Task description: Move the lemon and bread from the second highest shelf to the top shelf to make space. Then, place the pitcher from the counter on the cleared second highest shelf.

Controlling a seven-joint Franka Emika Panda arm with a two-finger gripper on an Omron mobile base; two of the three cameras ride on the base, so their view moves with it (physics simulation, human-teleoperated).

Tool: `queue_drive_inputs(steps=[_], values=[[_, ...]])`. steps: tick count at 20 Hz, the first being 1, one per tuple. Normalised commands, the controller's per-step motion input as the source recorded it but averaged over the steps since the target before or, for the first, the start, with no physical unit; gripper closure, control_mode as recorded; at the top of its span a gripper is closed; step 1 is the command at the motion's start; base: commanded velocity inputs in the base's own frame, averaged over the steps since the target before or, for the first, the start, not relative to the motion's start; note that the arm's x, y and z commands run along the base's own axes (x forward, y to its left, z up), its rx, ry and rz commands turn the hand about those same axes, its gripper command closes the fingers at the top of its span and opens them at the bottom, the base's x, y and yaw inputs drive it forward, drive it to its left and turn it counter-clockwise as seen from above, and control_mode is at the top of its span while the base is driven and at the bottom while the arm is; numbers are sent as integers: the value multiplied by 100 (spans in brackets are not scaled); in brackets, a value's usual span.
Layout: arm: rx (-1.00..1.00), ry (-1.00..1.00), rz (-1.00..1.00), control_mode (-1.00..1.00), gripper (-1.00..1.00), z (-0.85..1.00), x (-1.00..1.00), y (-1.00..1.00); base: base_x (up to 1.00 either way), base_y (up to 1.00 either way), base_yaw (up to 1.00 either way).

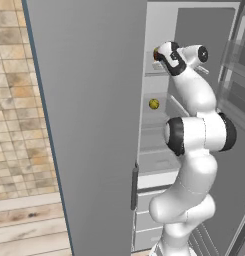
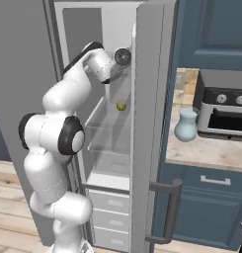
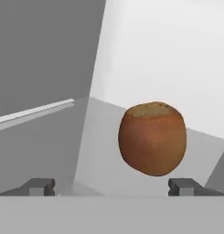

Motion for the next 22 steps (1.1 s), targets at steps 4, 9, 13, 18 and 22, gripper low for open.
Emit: queue_drive_inputs(steps=[4, 9, 13, 18, 22], values=[[-3, 7, -9, -100, -100, 19, -60, 9, 0, 0, 0], [0, 23, -10, -100, -100, 71, -55, -5, 0, 0, 0], [-1, 30, -8, -100, -100, 38, -71, -1, 0, 0, 0], [-11, 19, -2, -100, -100, -18, -96, 6, 0, 0, 0], [-14, 1, 0, -100, -100, -73, -94, 26, 0, 0, 0]])
